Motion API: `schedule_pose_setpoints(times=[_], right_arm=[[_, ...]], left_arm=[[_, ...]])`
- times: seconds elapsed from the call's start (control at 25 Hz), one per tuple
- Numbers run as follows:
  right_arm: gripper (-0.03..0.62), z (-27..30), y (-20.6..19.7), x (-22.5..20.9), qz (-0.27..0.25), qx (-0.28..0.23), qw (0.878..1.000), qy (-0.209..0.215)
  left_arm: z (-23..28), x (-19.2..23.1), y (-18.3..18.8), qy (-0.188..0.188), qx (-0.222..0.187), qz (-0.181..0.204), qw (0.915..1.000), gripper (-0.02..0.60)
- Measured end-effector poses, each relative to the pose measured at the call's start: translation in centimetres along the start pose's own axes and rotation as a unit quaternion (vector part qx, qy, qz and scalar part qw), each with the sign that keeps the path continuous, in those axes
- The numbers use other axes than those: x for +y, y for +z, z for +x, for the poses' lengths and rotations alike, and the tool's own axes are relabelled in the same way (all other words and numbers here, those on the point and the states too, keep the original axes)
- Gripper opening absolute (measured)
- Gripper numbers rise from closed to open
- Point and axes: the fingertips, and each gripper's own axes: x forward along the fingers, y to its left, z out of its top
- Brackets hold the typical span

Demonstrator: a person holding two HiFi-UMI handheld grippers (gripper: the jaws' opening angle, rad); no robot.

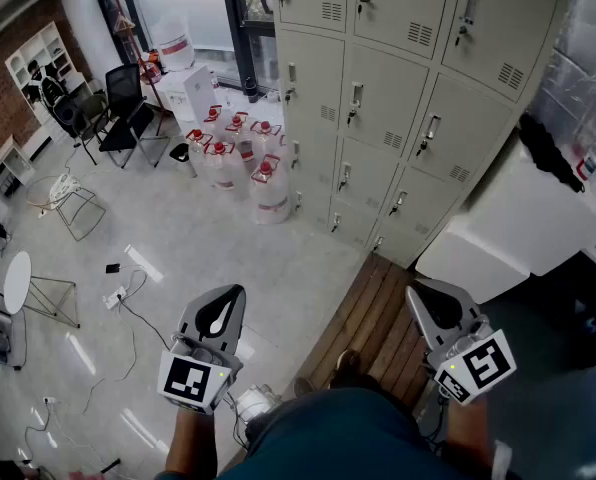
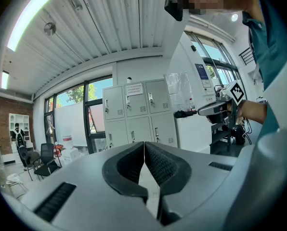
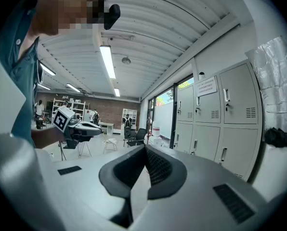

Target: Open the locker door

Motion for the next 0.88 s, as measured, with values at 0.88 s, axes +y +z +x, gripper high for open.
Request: schedule_pose_setpoints(times=[0.88], right_arm=[[0.037, 2.1, -0.7, -1.2, 0.052, -0.016, 0.998, 0.010]], left_arm=[[1.3, 1.2, -1.5, 0.002, 0.015, -0.006, 0.9999, 0.018]])
